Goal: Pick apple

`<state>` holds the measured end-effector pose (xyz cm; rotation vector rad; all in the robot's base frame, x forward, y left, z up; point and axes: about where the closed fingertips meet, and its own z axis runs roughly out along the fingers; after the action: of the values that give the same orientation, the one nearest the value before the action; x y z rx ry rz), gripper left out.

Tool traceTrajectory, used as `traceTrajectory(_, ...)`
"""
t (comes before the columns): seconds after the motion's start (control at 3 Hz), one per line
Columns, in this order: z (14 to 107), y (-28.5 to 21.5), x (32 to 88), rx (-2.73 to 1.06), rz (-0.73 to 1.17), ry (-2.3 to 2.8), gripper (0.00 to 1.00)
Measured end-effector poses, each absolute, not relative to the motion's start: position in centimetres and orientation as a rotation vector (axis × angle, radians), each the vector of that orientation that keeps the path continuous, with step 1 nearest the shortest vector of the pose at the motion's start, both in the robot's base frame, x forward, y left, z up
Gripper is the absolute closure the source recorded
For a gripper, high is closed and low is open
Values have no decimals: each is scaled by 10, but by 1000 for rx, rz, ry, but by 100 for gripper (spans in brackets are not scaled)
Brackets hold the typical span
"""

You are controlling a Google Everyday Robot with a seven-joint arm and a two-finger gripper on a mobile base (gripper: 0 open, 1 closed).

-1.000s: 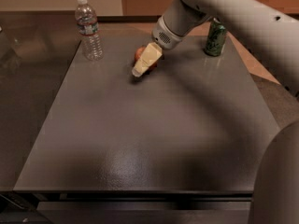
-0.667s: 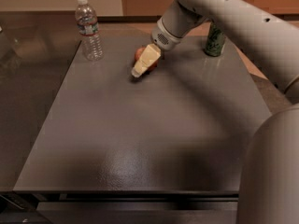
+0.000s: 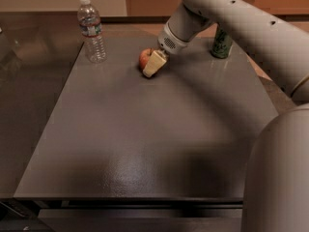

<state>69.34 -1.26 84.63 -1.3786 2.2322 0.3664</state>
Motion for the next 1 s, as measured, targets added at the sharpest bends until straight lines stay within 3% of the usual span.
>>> traceTrajectory(0.67, 878, -19, 683, -1384, 410, 2171, 88)
traceTrajectory(1.0, 907, -22, 666, -1417, 432, 2105, 100)
